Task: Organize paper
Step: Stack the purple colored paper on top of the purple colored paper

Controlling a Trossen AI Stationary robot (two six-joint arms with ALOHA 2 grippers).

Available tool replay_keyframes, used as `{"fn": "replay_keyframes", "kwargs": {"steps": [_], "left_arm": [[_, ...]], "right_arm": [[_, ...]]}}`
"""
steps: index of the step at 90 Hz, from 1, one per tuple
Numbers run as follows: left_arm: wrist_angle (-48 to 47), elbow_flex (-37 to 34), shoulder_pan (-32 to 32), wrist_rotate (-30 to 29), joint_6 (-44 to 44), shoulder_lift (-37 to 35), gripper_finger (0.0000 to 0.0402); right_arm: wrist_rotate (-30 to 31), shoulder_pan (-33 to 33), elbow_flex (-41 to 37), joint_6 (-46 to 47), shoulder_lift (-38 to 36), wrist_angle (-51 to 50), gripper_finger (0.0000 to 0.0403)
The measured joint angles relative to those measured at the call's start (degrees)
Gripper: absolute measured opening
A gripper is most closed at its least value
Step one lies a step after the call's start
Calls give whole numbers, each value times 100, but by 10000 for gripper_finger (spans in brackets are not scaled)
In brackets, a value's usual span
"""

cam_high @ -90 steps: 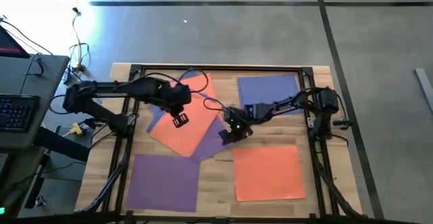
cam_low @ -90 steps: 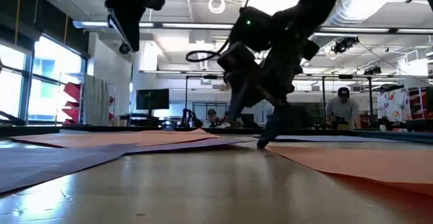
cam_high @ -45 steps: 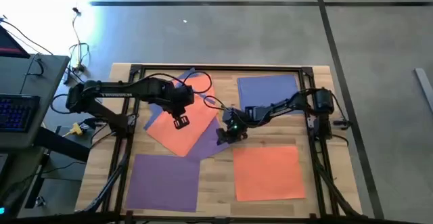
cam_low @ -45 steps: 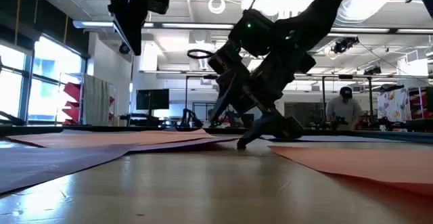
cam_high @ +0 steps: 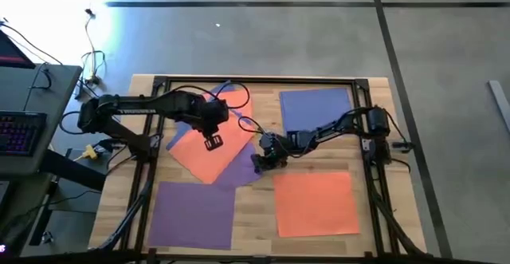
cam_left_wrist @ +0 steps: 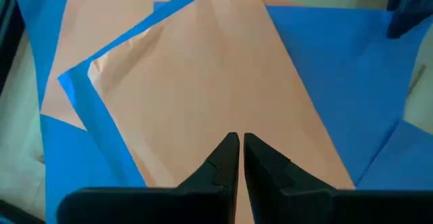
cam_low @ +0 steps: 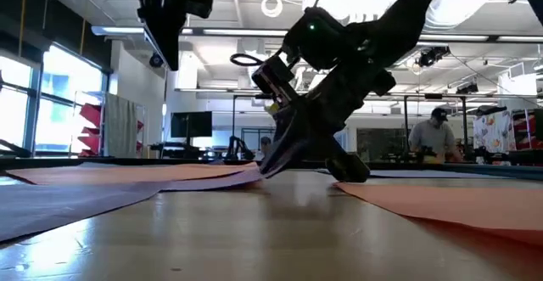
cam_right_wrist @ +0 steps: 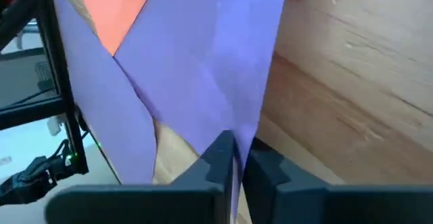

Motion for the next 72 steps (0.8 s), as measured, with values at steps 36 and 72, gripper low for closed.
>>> {"fn": "replay_keyframes", "kwargs": {"steps": [36, 72], "left_arm": [[-93, 0, 383, -46, -2, -667, 0], [-176, 0, 787, -70, -7, -1429, 0]], "right_arm": [[-248, -701, 299, -1147, -2483, -3194, 0], [797, -1133, 2939, -2850, -2719, -6181, 0]]}}
